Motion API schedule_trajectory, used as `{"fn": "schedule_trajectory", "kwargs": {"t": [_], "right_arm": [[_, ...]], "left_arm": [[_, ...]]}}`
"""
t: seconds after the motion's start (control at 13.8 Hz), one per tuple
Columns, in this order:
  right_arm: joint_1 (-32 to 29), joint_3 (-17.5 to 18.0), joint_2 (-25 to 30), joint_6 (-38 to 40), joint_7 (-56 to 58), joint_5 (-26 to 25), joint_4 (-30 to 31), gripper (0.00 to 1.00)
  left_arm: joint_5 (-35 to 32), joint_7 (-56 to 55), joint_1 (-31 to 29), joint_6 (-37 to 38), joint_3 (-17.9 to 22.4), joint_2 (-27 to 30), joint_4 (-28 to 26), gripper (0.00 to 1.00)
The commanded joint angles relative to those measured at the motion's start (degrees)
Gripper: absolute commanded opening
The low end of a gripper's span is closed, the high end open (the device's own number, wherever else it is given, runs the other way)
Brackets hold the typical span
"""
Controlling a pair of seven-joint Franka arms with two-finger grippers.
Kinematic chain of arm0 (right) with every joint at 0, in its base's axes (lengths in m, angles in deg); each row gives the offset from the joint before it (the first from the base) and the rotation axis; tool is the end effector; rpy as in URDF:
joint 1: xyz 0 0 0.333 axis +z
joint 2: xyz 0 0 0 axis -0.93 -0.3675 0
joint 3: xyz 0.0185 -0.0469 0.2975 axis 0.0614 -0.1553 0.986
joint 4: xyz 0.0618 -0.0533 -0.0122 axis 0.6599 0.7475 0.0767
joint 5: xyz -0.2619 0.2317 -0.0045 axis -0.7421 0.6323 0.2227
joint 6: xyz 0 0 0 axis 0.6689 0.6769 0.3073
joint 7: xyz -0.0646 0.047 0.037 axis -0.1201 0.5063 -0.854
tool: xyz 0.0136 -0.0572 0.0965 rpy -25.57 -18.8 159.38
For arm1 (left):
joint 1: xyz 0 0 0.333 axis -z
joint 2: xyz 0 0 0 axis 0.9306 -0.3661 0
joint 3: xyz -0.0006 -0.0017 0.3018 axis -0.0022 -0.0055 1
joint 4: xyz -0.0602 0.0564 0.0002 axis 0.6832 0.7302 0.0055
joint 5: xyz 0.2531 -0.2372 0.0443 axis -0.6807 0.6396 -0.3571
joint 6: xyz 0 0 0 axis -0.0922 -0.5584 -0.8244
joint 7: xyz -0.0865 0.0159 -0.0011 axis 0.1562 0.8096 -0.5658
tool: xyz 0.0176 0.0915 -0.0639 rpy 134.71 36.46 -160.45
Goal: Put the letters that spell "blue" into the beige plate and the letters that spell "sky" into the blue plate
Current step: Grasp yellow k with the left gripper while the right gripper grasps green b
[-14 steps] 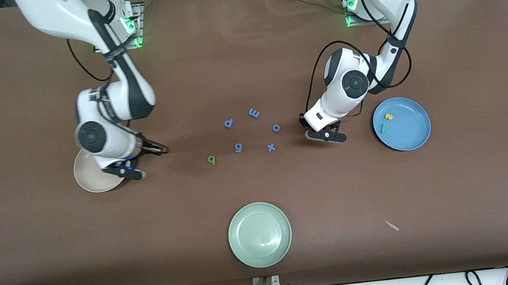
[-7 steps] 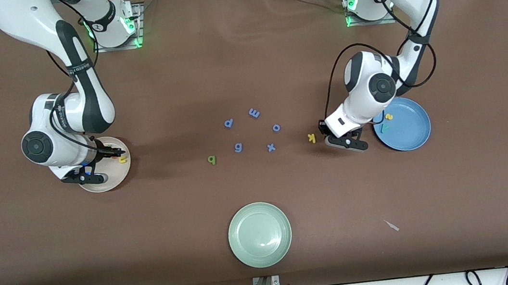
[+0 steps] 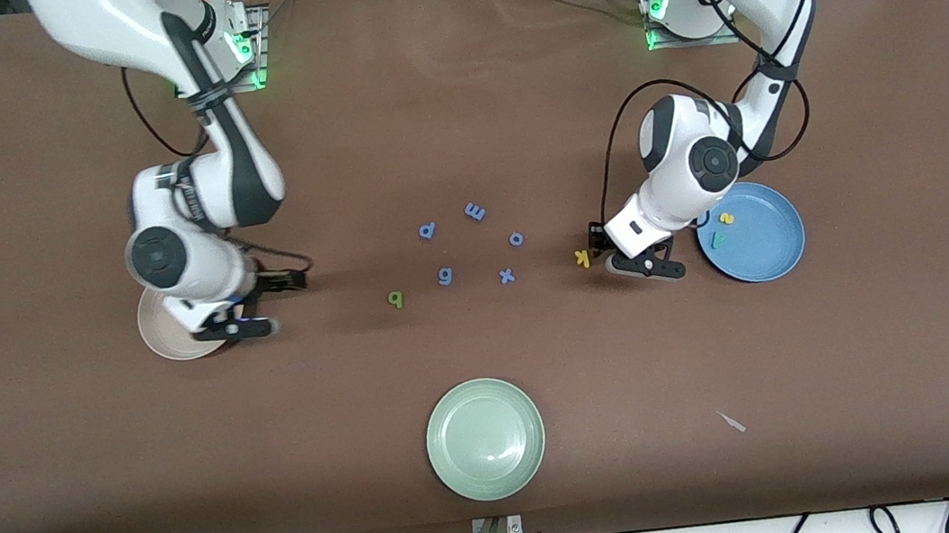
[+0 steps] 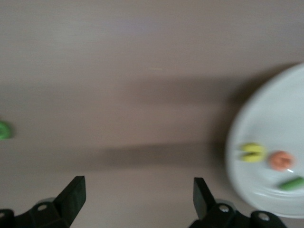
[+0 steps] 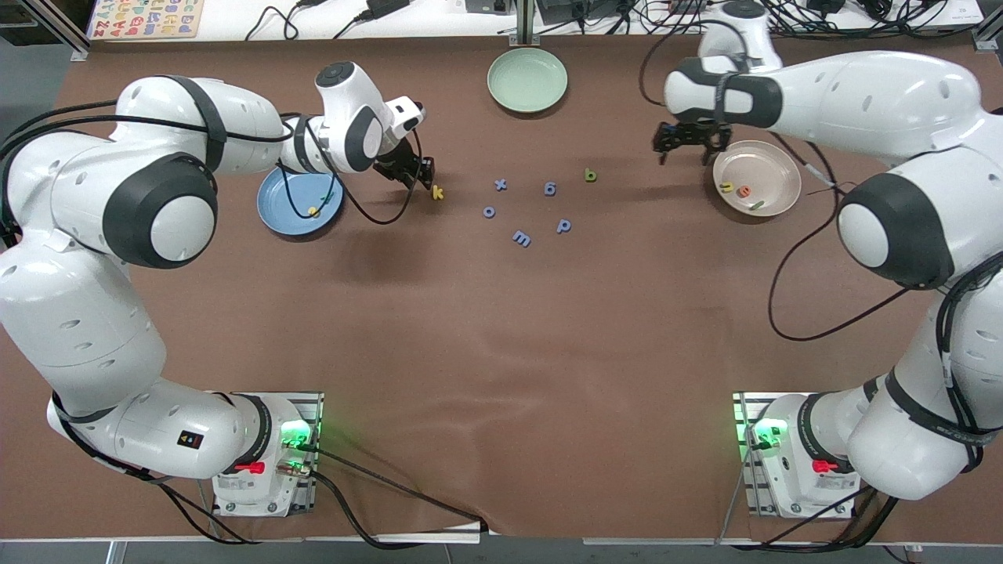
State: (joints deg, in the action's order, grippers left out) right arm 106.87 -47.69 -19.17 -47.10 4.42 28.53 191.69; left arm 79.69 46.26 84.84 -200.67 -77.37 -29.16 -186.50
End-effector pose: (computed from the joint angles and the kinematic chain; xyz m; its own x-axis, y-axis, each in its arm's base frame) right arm 0.5494 0.2041 0.2654 0.9898 -0.0115 -0.1419 -0.0105 -0.9999 0.0079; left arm 0.5153 -0.2362 0.2133 0.9854 -0.1704 0.0037 -0.1662 -0.9554 0.2443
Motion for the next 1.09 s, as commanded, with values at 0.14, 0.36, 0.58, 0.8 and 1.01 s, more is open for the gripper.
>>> {"fn": "schedule_trajectory", "kwargs": {"t": [0.14, 0.36, 0.58, 0.8, 1.01], "right_arm": [[0.07, 4.70, -8.64, -0.18, -2.58, 3.16, -11.28, 1.00], [0.77, 6.12, -11.11, -4.11, -4.60, 3.26, -11.82, 1.00], [0.86, 8.31, -13.48, -8.26, -7.93, 3.61, -13.39, 1.00], [1.12, 8.58, -16.21, -8.35, -10.05, 3.52, -15.95, 1.00], [1.65, 8.58, -17.00, -8.44, -10.23, 3.43, -15.95, 1.00]], "left_arm": [[1.71, -2.51, 2.49, 0.16, 0.38, -3.52, 4.07, 0.63], [1.62, -2.51, 3.36, -0.28, 0.46, -5.10, 5.30, 0.63], [1.62, -2.51, 3.45, -1.16, 0.46, -5.63, 5.31, 0.62], [1.62, -2.51, 3.45, -1.16, 0.46, -5.72, 5.31, 0.55], [1.36, -2.42, 3.45, -1.16, 0.46, -5.72, 5.31, 0.32]]}}
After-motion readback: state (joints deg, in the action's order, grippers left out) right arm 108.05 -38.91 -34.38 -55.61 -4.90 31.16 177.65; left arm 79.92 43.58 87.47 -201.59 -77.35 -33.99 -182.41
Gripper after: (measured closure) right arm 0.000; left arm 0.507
